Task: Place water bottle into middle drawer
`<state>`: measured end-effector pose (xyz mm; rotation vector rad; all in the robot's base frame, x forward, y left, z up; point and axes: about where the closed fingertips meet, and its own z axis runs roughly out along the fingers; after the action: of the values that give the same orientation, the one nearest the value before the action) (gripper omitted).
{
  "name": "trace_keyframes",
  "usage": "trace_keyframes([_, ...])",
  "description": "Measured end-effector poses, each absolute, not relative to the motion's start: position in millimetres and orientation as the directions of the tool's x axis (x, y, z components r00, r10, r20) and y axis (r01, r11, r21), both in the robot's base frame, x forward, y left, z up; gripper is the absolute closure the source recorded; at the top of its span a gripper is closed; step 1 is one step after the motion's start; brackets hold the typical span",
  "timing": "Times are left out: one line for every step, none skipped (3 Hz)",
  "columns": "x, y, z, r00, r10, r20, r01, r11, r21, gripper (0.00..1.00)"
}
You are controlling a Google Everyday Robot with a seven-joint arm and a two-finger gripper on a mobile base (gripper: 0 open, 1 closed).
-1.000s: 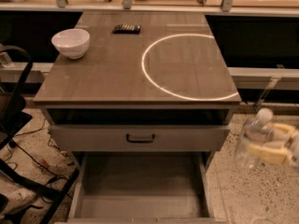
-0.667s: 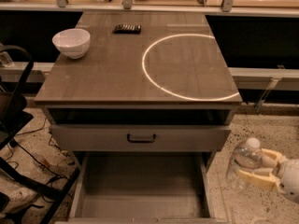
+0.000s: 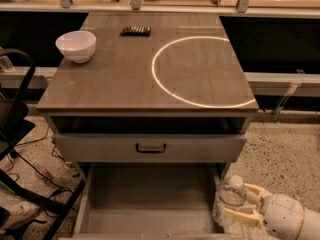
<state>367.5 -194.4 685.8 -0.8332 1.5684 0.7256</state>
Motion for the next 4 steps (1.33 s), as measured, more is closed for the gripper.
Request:
trace_keyframes([391.9,-146.6,658.9,-0.046,-0.081,-0.996,-0.868,0.496,0.000,1.00])
trace_keyframes([412.5,-104.0,635.0,-0.015,-0.047,-0.999,-0.903,0.430,-0.007,1.00])
trace_keyframes([429.4,-72.9,616.3,0.007,-0.034,-0.999,-0.928,0.373,-0.019,1.00])
trace_keyframes([441.9,-36.5,593.2,0.015,-0.028,-0.999,-0.946,0.324,-0.024,1.00])
